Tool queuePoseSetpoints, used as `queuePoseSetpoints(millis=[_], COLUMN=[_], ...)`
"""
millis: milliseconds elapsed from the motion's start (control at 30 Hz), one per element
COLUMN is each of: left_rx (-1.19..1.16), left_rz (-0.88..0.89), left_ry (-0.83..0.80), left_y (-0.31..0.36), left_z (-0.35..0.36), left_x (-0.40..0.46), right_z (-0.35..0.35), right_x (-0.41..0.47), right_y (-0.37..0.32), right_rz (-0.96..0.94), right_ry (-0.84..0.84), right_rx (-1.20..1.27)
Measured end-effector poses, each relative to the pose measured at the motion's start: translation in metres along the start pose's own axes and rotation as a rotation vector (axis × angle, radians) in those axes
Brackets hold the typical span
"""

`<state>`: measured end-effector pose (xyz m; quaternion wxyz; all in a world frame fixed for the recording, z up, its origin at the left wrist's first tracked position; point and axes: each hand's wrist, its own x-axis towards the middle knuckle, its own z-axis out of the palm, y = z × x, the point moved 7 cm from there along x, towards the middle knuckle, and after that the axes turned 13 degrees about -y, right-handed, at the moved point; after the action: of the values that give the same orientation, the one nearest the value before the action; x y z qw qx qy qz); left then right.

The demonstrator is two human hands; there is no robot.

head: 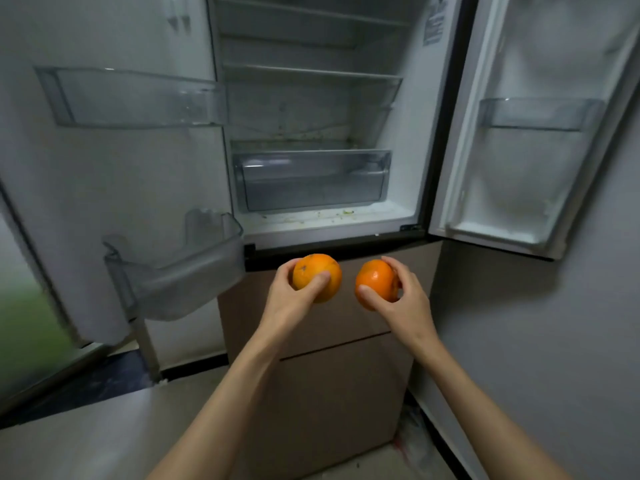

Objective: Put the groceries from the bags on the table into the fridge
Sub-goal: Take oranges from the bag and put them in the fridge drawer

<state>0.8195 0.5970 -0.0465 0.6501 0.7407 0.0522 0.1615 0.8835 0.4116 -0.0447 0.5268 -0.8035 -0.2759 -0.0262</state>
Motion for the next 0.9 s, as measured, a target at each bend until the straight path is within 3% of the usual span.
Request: queuePoseSetpoints(millis=[267,467,533,600,767,900], left_rx=[0.002,-0.601,-0.702,-0.809,-1.077,-1.186], left_rz=[0.012,-0.106,-0.109,-0.109,-0.02,0.076], left_ry=[0.076,0.062,0.11,0.159,0.266,0.307], left_y=[-0.005,-0.03,-0.033,-0.034,-0.021,-0.007], left_z=[0.007,0.01,0.004,-0.001,-0.017,-0.03], left_x=[0.142,0.227,0.25,0.273,0.337,0.376], right_z=[-0.014,-0.028,-0.028,-0.025,-0.012,-0.011], right_x=[0.148,0.228,0.256,0.284,0.359,0.414], right_y=[0.027,0.063,0.076,0.088,0.108,0.102], right_rz=[-0.034,0.084,0.116,0.144,0.235,0.248], right_ry=[0.001,-0.006,-0.007,-0.033,-0.125,-0.151], right_rx=[0.014,0.207,0.26,0.412,1.099,1.289])
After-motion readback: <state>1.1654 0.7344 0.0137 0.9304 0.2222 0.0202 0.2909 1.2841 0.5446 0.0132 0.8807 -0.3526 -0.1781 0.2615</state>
